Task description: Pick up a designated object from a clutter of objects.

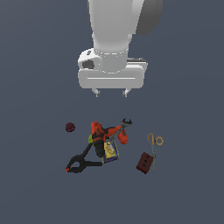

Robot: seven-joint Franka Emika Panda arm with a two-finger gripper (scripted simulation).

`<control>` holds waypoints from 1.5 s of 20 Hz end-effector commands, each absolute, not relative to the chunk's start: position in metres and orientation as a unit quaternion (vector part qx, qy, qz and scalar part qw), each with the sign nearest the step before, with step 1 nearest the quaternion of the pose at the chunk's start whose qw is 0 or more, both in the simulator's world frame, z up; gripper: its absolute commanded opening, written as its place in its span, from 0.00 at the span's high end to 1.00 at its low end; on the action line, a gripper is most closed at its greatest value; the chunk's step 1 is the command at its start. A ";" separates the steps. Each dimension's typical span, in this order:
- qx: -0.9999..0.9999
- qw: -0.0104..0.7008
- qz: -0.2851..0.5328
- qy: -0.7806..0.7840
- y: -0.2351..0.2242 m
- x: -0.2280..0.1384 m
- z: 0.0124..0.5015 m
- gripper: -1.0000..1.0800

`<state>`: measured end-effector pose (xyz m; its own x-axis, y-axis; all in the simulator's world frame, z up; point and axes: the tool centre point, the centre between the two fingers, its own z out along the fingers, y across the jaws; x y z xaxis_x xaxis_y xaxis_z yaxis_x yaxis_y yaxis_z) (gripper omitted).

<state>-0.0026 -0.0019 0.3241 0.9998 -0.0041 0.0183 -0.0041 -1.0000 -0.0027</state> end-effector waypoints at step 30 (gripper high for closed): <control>-0.999 0.007 -0.014 0.044 0.009 0.027 0.300 0.04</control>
<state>0.0228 0.0034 0.3064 0.9967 -0.0758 0.0298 -0.0753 -0.9970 -0.0171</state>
